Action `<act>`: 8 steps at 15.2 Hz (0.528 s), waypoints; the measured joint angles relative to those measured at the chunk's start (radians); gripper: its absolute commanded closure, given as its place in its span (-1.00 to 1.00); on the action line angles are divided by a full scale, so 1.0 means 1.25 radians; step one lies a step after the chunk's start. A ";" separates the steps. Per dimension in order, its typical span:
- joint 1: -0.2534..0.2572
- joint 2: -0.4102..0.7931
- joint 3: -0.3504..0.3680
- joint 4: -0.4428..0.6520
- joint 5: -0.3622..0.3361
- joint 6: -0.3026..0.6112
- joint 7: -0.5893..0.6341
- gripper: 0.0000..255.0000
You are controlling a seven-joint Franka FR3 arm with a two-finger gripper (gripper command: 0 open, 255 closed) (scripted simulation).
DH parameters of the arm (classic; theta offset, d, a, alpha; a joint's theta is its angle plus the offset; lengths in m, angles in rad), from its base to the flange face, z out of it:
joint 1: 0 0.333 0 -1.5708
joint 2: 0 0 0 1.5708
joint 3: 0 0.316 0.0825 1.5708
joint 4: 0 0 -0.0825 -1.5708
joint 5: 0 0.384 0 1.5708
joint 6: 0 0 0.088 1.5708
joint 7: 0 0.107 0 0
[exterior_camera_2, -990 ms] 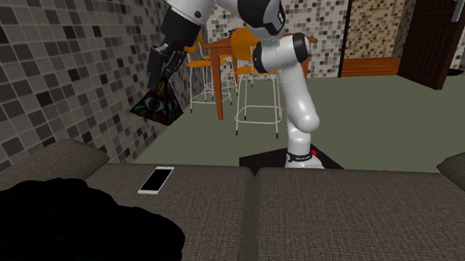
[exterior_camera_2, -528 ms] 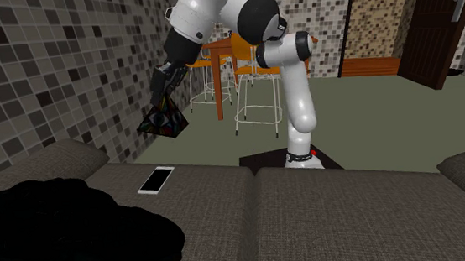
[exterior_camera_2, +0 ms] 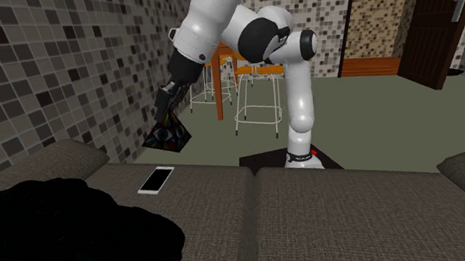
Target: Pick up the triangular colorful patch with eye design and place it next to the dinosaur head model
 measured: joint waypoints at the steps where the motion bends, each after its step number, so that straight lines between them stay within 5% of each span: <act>1: -0.011 -0.009 0.002 -0.017 0.008 0.014 0.002 1.00; 8: -0.059 -0.050 0.008 -0.112 0.042 0.102 0.012 1.00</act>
